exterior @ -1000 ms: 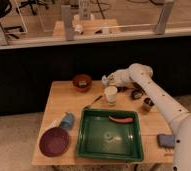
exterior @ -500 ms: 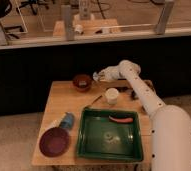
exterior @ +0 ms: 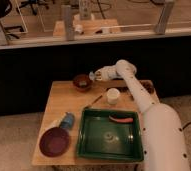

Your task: Place towel in red bowl

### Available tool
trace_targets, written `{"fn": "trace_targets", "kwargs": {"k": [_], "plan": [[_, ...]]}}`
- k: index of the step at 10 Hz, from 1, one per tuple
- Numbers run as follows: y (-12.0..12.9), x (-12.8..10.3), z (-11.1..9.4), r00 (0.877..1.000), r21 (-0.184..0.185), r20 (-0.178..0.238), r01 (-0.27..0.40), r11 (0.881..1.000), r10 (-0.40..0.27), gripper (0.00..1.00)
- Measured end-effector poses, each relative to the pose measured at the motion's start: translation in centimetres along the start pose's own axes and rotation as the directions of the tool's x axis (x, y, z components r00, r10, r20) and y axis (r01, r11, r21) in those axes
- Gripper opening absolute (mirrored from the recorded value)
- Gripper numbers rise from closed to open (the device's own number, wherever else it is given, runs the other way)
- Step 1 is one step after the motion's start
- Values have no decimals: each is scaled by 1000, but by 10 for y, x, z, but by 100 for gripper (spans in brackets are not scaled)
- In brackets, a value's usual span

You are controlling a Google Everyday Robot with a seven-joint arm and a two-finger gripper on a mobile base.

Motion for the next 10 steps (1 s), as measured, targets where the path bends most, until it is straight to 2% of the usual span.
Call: {"fn": "trace_targets", "kwargs": {"k": [4,5,7,8,10], "plan": [[-8,-12,4,999,7,25,33,999,-33,0],[-9,-18,-2,999,7,29,44,999,-44,0],[-12,-39,-29,997,1,30,72,997,-72,0],[-12,-63,-45,994,-8,33,103,995,-102,0],[-12,-96,-70,987,-10,37,154,988,-153,0]]}}
